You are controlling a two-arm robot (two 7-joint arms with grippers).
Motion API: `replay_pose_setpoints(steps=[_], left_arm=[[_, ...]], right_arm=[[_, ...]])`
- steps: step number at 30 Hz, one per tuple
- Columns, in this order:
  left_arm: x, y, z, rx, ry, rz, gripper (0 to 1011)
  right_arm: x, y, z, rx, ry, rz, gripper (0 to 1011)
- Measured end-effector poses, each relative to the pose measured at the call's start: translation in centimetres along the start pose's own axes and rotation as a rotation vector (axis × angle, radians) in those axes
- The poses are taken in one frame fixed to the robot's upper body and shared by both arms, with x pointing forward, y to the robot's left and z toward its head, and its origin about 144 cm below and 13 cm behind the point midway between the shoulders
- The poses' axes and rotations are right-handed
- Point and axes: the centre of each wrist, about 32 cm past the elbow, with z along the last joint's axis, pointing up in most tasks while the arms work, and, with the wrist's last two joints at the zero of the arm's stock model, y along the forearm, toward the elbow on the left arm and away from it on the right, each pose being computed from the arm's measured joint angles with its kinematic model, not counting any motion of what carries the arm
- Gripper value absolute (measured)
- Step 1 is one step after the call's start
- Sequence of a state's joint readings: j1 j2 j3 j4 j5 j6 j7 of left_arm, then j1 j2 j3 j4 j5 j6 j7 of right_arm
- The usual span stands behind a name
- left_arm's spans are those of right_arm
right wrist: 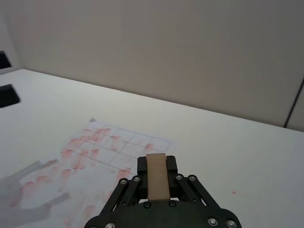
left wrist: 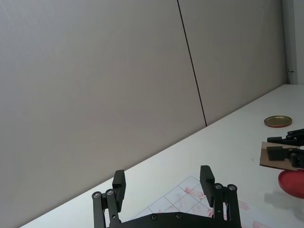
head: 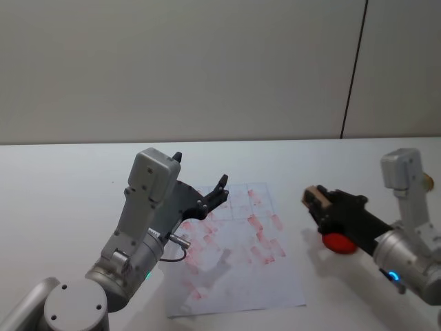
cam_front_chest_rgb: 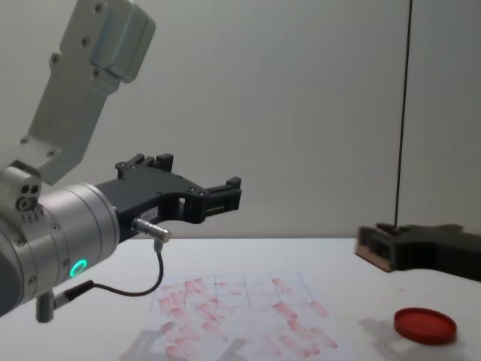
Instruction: Use the one hand to pick up the stamp and affix it onto the A4 paper.
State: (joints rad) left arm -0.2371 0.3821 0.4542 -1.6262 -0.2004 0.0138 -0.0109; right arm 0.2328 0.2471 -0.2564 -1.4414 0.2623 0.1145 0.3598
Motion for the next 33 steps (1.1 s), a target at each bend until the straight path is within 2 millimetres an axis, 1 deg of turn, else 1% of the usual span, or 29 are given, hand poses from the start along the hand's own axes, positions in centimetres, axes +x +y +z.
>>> replay_pose_setpoints(steps=[6,15,23,33], left_arm=[[0.0,0.0,0.0,0.0,0.0,0.0,993],[0.0,0.0,0.0,0.0,0.0,0.0,993],[0.0,0.0,0.0,0.0,0.0,0.0,993],[0.0,0.0,0.0,0.0,0.0,0.0,993]], right_arm=[[-1.2,0.4,0.2,0.002,-0.005,0.058,219],[-3.1,0.4,-0.5,-0.022,-0.004,0.128,219],[-4.2,-0.2,-1.6,-0.056,0.0,0.16,219],[-5.0,-1.3,-3.0,-0.092,0.007,0.171,219]])
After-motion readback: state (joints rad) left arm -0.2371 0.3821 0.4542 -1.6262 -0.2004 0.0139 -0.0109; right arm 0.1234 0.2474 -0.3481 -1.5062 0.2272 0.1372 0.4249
